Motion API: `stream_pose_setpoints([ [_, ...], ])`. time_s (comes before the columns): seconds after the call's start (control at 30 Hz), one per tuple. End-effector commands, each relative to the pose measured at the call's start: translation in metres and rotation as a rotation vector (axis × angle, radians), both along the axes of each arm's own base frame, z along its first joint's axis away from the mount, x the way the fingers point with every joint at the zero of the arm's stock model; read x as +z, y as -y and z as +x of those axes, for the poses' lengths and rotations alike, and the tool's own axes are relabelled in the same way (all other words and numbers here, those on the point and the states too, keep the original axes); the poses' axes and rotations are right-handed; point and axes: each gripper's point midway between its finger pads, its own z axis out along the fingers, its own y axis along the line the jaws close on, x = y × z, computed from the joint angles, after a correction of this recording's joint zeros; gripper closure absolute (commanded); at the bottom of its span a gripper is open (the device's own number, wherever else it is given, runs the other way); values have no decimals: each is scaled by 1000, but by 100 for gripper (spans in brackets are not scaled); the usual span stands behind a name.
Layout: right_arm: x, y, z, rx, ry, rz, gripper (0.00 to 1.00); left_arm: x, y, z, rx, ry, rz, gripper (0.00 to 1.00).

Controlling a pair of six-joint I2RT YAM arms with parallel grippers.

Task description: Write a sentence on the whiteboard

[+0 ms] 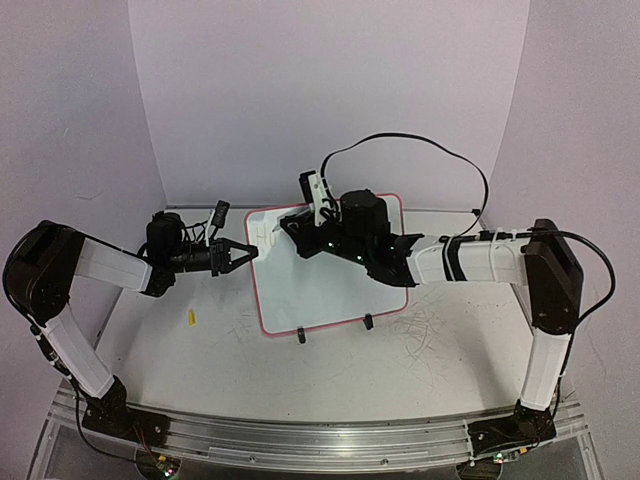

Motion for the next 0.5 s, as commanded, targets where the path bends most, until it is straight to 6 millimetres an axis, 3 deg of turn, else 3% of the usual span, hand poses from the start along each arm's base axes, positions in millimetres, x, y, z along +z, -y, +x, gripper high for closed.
stream_pose_setpoints([
  [0.0,4,-2,10,-18,12,11,100,20,1,7,20,125,11,100],
  [0.3,0,-3,7,-8,2,5,100,19,1,7,21,122,12,100],
  [0.37,13,-2,2,12,16,22,100,18,1,7,22,121,12,100],
  [0.47,56,-1,-14,73,67,89,100,17,0,8,25,118,14,100],
])
